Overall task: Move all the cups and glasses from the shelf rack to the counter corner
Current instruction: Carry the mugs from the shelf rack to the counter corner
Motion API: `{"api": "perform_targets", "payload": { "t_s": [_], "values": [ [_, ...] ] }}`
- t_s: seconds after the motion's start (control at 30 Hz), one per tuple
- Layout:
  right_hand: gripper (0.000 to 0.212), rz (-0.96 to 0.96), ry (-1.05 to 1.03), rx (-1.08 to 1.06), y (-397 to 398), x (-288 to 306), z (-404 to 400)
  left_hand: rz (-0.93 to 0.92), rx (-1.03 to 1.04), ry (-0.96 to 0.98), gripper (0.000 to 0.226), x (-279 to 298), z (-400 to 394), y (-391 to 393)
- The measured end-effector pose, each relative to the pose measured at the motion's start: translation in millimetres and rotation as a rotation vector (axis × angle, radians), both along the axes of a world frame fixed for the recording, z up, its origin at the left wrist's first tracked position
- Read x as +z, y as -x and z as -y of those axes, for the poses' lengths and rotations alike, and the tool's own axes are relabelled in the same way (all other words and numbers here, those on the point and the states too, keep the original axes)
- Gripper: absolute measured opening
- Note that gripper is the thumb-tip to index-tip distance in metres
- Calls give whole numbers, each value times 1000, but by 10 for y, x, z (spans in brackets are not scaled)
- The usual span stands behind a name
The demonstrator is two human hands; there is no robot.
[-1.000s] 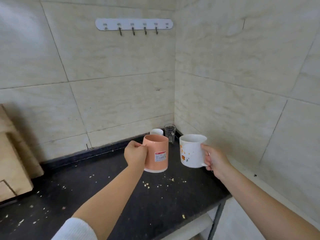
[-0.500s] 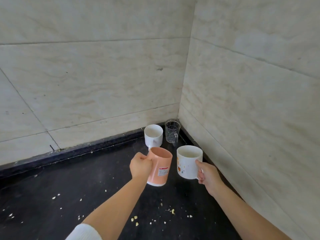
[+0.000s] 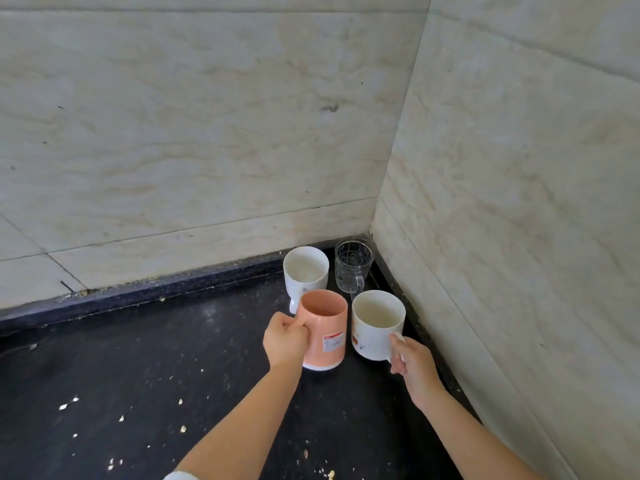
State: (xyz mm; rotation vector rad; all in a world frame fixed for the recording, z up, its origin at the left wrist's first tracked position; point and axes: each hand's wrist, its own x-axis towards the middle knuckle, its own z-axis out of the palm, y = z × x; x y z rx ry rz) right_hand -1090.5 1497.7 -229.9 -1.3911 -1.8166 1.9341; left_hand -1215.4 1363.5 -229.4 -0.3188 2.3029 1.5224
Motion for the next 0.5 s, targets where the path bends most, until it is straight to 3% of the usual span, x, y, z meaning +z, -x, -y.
{"api": "perform_targets", "payload": {
  "t_s": [0.37,0.5],
  "values": [
    [31,214,-171,116,64,-109,-21,92,-59,35,35,-188,-14,-298],
    [23,292,-315,171,90,2,-25,78,-237,113,31,-122,5,-243]
  ]
}}
